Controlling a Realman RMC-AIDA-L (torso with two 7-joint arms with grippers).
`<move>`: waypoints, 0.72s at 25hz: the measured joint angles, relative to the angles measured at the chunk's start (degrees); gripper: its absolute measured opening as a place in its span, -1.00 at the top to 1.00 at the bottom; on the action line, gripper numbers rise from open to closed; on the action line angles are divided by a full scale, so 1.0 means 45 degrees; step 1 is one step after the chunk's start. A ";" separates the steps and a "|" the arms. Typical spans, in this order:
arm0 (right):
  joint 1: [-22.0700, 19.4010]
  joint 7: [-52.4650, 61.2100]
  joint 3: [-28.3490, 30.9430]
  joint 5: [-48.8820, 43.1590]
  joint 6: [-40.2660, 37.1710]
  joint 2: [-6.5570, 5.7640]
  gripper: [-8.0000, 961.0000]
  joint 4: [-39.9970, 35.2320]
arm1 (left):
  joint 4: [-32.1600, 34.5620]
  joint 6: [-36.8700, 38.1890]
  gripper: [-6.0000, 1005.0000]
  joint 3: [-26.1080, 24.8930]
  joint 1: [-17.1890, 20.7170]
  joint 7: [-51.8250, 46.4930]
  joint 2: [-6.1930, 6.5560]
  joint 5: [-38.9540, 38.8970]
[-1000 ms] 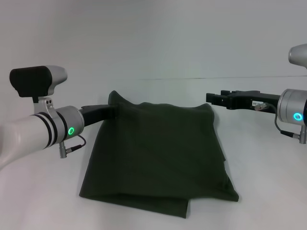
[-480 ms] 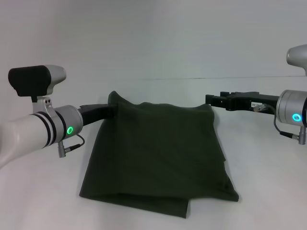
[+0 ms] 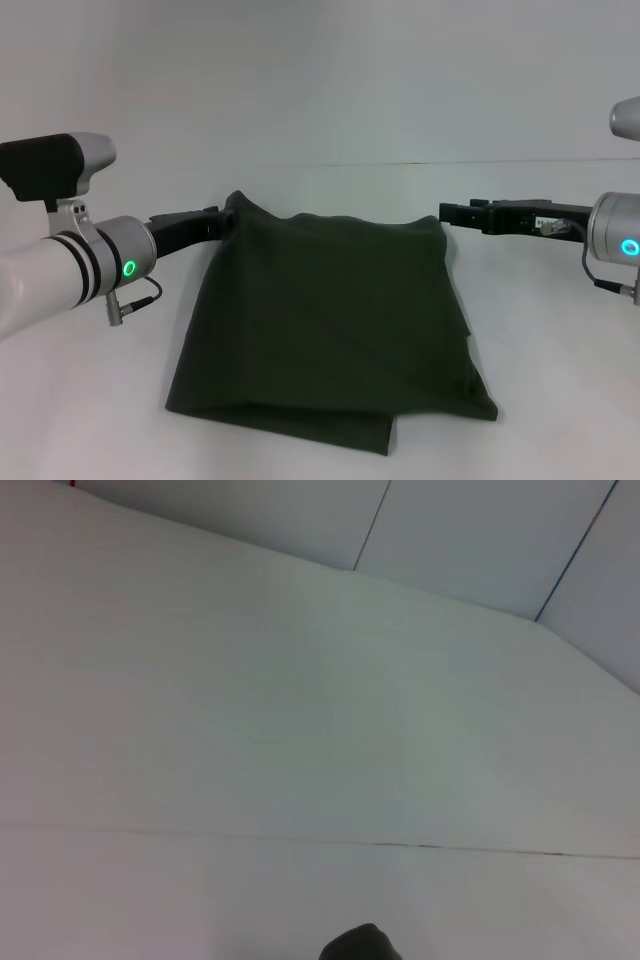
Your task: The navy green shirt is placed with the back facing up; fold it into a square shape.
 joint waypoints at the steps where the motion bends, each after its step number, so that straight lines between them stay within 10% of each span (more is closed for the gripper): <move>1: 0.0000 0.0006 0.0014 -0.0005 -0.0001 -0.0001 -0.26 -0.0006 | -0.0032 -0.0008 0.54 0.0025 -0.0012 0.0000 0.0005 0.0017; 18: 0.0078 0.0030 -0.0018 -0.0076 0.0019 -0.0002 -0.25 0.0021 | -0.0592 -0.0097 -0.22 0.0890 -0.0473 0.0071 -0.0130 0.0215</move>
